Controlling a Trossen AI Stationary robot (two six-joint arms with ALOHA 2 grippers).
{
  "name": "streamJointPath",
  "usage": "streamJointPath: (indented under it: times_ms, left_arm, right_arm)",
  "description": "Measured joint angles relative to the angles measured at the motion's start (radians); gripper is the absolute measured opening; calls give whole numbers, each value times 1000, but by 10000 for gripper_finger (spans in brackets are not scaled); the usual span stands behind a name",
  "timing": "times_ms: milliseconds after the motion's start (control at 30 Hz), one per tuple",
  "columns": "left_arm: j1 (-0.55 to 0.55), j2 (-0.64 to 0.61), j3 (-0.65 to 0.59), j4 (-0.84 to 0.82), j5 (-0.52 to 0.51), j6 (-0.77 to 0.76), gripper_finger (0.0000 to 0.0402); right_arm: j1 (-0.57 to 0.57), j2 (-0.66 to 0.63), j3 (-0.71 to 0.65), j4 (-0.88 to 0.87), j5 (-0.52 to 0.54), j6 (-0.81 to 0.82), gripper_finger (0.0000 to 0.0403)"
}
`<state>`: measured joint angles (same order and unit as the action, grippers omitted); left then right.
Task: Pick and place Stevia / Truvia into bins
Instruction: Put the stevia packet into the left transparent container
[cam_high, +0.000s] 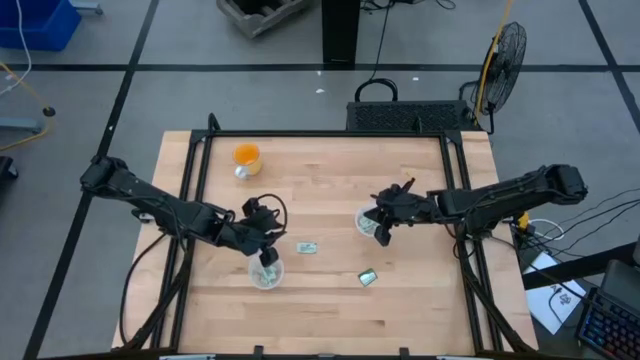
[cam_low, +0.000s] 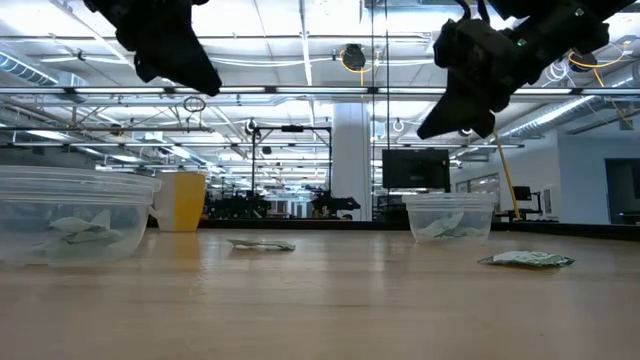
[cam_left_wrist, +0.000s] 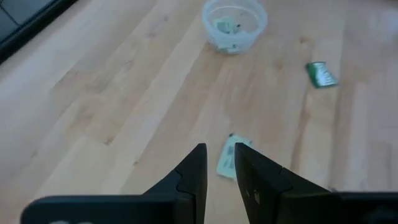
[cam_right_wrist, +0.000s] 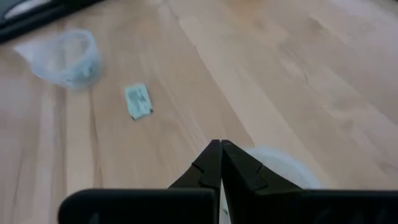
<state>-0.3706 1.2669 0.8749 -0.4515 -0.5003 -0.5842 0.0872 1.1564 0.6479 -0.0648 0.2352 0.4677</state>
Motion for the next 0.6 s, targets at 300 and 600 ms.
streamJointPath:
  times_ms: [300, 600]
  left_arm:
    - [44, 173, -1, 119, 120, -107, 88]
    - [175, 324, -1, 162, 335, -179, 88]
  right_arm:
    - [0, 0, 0, 42, 0, -16, 0]
    - [0, 0, 0, 39, 0, -46, 0]
